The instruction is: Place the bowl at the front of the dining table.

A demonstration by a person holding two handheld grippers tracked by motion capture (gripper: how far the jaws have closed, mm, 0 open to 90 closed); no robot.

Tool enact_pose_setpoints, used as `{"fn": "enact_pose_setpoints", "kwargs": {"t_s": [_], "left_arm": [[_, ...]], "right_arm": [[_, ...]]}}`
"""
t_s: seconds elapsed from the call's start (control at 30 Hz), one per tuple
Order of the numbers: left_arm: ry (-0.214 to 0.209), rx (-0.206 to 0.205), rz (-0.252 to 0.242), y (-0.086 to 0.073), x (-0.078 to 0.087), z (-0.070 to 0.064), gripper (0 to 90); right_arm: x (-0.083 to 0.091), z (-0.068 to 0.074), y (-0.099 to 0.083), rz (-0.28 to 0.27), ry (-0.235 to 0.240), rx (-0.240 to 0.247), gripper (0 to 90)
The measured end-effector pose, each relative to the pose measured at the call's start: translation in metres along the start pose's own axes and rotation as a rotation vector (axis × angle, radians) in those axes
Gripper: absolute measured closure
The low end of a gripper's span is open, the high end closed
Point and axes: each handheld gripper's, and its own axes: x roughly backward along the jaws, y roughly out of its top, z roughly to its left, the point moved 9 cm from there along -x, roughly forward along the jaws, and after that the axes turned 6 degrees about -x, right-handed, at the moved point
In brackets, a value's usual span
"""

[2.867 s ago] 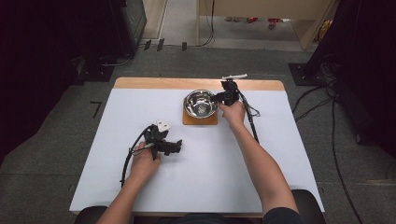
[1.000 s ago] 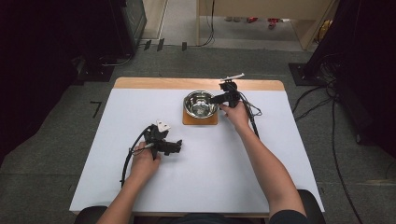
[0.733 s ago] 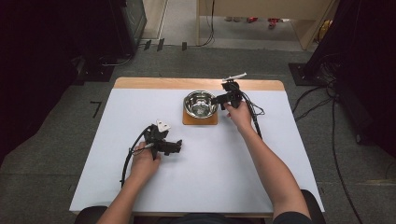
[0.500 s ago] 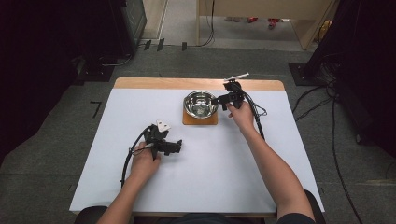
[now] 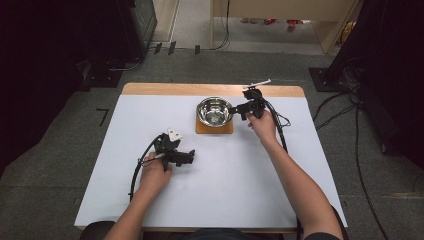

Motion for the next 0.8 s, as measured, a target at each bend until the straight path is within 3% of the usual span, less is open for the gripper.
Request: {"fn": "enact_pose_setpoints", "kwargs": {"t_s": [0.2, 0.57, 0.8], "left_arm": [[0.000, 0.000, 0.000, 0.000, 0.000, 0.000, 0.0], [0.000, 0.000, 0.000, 0.000, 0.000, 0.000, 0.0], [0.000, 0.000, 0.000, 0.000, 0.000, 0.000, 0.0]], "right_arm": [[0.008, 0.001, -0.004, -0.030, 0.025, 0.015, 30.9], [0.014, 0.004, -0.020, -0.036, 0.056, 0.022, 30.5], [0.015, 0.003, -0.029, -0.028, 0.047, 0.037, 30.3]]}}
